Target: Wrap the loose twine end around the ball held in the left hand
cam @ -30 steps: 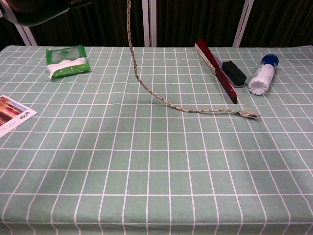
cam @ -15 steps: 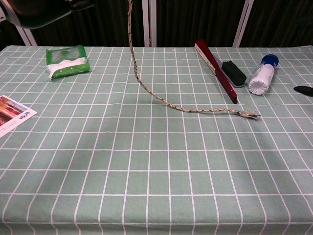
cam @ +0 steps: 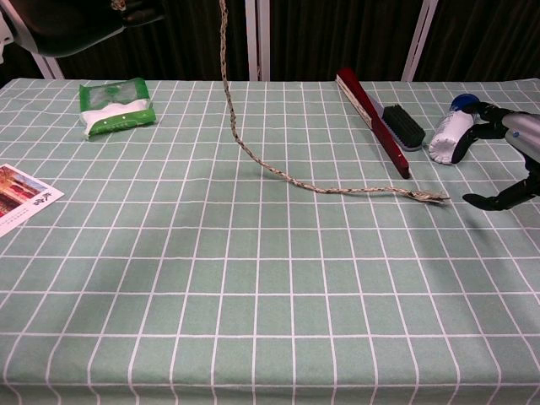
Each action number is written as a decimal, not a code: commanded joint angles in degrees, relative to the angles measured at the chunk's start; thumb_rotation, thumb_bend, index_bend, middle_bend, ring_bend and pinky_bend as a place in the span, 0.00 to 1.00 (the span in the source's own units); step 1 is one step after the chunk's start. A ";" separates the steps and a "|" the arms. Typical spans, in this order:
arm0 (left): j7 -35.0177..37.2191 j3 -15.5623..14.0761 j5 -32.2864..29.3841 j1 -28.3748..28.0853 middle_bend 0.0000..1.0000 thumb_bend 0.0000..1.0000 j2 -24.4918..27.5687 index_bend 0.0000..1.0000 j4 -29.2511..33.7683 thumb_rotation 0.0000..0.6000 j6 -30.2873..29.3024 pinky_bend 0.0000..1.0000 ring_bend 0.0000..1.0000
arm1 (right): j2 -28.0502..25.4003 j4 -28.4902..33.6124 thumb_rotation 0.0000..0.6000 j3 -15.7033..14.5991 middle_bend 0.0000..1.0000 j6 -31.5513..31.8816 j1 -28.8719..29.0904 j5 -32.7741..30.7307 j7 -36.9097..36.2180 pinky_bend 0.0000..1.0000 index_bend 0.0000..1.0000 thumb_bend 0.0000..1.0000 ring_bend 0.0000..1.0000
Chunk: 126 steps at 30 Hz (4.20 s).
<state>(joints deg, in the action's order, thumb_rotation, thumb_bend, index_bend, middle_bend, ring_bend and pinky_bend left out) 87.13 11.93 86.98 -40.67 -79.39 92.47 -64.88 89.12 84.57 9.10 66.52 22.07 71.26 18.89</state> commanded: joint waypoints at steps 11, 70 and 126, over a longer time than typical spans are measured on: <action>1.36 -0.63 0.53 0.07 0.80 0.44 -0.34 0.79 -1.21 1.00 -0.34 0.80 0.68 | 7.94 -6.81 1.00 2.02 0.00 -1.87 3.51 -4.67 3.01 0.00 0.45 0.29 0.00; 2.78 -1.52 0.79 0.25 0.80 0.44 0.16 0.79 -1.89 1.00 -1.45 0.80 0.68 | 10.68 -12.57 1.00 0.34 0.00 5.15 2.94 2.07 -2.97 0.00 0.78 0.49 0.00; -32.05 -7.22 9.07 -3.25 0.81 0.44 0.96 0.79 13.18 1.00 -0.78 0.81 0.68 | -3.21 27.18 1.00 26.90 0.11 4.46 33.27 -18.23 22.22 0.00 1.00 0.54 0.00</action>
<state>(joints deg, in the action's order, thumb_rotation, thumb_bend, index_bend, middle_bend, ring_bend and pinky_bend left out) 40.59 6.67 90.67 -43.02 -81.11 105.94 -65.27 86.19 112.16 36.59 70.49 55.65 53.39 41.84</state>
